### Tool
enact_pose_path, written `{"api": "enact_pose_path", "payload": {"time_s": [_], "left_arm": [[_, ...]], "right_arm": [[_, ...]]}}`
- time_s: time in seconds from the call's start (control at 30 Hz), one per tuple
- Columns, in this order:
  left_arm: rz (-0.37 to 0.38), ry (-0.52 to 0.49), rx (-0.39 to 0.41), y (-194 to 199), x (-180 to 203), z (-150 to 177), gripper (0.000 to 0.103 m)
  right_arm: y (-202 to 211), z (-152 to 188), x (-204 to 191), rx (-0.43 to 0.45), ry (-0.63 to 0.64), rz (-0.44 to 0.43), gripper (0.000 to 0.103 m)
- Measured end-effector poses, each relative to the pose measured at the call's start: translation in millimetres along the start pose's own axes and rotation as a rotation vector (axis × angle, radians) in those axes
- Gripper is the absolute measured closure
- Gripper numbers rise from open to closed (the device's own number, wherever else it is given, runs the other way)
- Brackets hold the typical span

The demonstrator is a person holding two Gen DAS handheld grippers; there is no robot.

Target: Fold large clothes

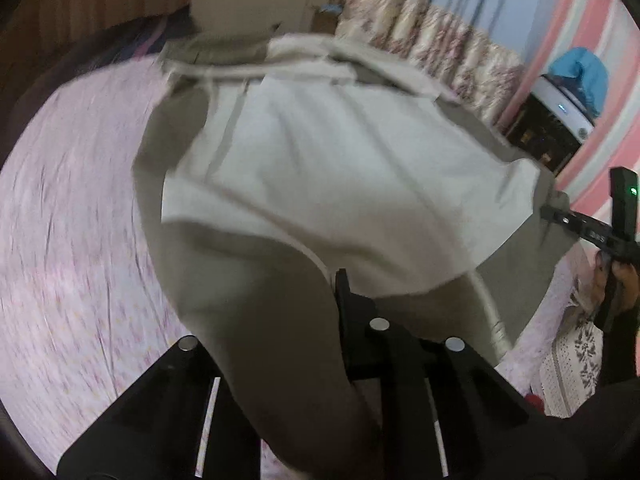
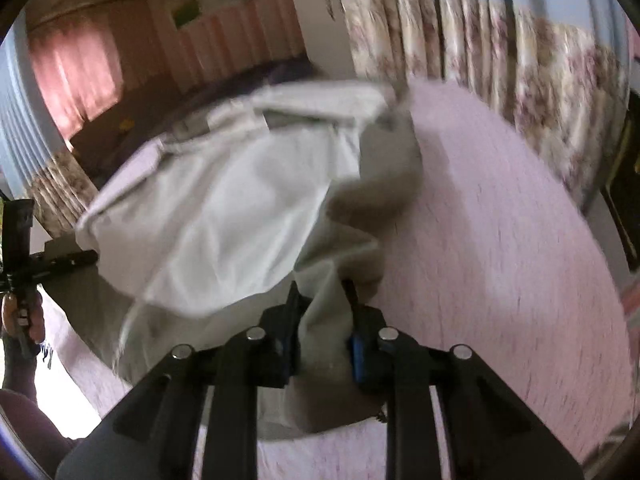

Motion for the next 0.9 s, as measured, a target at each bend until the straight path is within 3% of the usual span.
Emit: {"api": "enact_pose_path", "payload": {"time_s": [0.1,0.2,0.43,0.6,0.77,0.9], "left_arm": [[0.013,-0.033,0.064,16,3,-29,0.091],[-0.022,-0.058,0.136,27,2,-64,0.091],[-0.126,-0.039,0.209,27,-28,-134,0.090],[-0.169,-0.020,0.220,4,-53,-196,0.089],[-0.245,-0.046,0.240,-17,-70,-268,0.088],[-0.259,-0.028,0.222,-46,-90,-315,0.087]], "right_arm": [[0,-39,-9,0.076,0.056,-0.007,0.084],[-4,-79,-15,0.135,0.116,0.010,0.084],[-23,-173,1,0.231,0.186,0.132,0.084],[-63,-240,13,0.251,0.246,0.233,0.085],[-108,-310,27,0.234,0.220,0.258,0.085],[-172,-339,31,0.129,0.278,0.337,0.084]]}}
Point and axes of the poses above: each gripper's, at about its wrist camera, not at the fingertips, and y roughly against the way its jaws point, x to its right, z to its underside, the point moved 7 cm from there along -y, roughly the way its jaws point, and after that the axes turned 3 degrees about -z, right-handed, at the moved point
